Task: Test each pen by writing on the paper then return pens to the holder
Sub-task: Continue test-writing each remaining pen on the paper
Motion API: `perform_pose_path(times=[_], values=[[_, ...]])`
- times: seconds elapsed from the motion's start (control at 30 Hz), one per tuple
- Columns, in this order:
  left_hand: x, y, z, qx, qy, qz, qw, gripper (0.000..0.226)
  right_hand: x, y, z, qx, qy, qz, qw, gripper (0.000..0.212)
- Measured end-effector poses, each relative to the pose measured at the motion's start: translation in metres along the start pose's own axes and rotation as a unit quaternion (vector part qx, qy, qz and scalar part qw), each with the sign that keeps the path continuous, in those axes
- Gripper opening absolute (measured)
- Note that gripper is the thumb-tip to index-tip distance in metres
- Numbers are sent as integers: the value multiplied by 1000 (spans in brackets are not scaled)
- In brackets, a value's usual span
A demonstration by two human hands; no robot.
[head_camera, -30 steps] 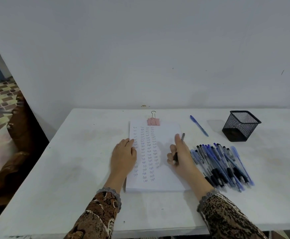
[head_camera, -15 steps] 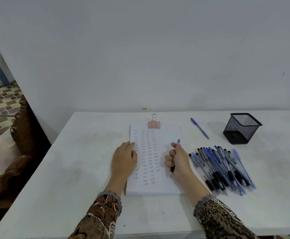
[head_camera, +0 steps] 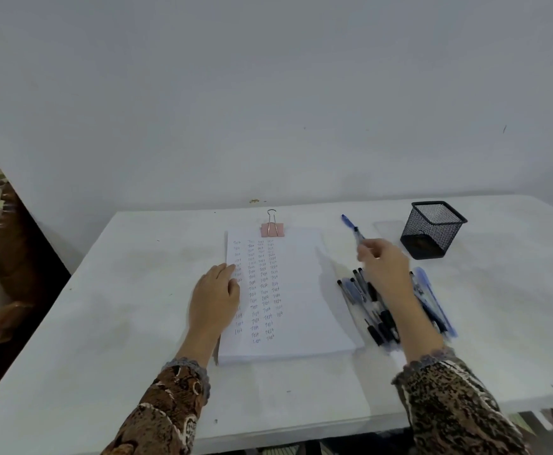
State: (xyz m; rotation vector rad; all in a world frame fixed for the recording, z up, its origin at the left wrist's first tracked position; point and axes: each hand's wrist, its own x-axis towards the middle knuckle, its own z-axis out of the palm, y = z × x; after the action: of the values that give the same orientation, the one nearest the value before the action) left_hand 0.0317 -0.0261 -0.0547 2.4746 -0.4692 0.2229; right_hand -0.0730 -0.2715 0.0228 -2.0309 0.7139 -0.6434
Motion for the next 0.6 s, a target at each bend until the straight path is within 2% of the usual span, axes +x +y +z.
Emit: perform_pose_path(times=[0.13,0.27,0.33,0.47,0.6], values=[[1,-1,1,-5,-1,-4,1000,40,15,28,-42,-140,20,54,988,28],[1,0,1,-3,-4,-6,1000,40,16,46,-57,-251,-69,91,961,29],[1,1,1,-4,-3,-8,1000,40,15,48,-57,-267,-86,90,956,30],[1,1,1,-4,-3,-10,1000,40,19,48,-58,-225,-54,102,968,35],[0,1,0,-9,-2,-11,1000,40,23,48,-55,-252,-83,87,960,22]])
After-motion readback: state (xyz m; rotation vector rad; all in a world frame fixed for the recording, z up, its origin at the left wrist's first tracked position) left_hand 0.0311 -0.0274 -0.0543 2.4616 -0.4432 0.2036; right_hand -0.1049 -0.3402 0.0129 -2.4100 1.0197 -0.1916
